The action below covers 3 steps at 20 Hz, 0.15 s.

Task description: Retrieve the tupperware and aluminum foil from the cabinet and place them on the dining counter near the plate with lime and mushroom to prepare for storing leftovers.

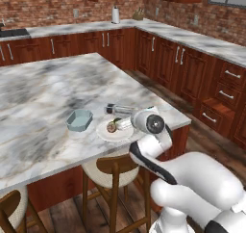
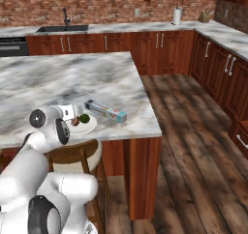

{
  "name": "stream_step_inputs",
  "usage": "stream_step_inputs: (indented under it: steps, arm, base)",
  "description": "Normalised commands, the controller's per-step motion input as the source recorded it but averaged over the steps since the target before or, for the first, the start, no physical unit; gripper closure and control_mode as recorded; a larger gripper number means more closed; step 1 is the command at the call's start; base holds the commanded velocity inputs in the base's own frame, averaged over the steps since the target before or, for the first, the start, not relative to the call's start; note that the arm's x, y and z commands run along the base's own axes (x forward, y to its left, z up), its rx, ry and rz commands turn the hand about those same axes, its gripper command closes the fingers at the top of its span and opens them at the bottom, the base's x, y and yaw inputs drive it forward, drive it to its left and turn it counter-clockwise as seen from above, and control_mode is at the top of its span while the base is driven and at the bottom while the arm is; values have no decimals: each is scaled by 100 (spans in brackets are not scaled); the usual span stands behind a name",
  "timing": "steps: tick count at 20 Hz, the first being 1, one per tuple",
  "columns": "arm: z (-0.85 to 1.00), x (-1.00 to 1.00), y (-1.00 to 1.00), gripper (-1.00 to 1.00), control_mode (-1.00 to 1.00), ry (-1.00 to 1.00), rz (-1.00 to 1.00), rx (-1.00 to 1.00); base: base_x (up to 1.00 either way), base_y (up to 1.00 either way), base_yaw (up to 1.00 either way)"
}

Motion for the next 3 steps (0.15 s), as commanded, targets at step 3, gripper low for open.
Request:
stream_step_inputs:
  steps: [3]
  arm:
    - [100, -67, -76, -100, -100, 7, -20, 4]
  base:
    - [0, 0, 0]
